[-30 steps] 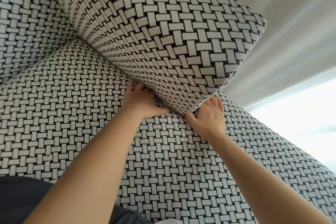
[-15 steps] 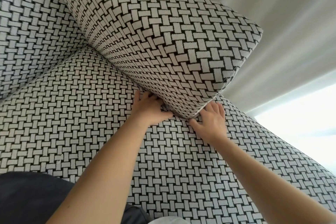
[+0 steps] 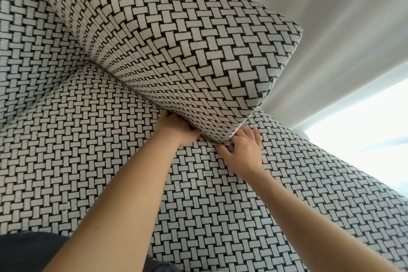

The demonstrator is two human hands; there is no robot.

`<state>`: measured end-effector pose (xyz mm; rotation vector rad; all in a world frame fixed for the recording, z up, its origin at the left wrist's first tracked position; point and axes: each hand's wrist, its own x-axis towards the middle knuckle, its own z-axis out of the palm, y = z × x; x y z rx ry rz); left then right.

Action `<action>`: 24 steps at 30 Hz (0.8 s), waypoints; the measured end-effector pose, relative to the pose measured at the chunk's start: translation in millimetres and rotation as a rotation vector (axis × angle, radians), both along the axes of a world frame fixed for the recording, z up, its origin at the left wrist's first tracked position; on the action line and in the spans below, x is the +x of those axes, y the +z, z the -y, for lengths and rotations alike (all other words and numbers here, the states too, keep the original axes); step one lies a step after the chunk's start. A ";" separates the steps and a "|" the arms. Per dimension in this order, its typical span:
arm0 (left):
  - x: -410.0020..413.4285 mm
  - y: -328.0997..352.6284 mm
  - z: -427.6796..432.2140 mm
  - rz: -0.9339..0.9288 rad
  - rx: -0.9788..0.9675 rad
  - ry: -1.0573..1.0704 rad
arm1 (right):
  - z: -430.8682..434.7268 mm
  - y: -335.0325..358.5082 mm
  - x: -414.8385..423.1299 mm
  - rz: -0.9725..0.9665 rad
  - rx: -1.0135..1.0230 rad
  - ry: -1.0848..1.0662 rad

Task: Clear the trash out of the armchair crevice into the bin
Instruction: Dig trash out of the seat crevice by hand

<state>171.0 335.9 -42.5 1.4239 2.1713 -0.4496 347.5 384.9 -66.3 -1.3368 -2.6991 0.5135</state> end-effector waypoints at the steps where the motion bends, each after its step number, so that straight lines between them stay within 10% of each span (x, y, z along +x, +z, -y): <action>1: -2.4 -0.9 -1.3 0.018 -0.014 0.007 | 0.1 -0.9 0.6 -0.010 -0.006 -0.011; 24: -13.1 -13.6 5.1 0.181 0.178 0.062 | 21.1 -12.0 -12.3 -0.074 -0.024 -0.228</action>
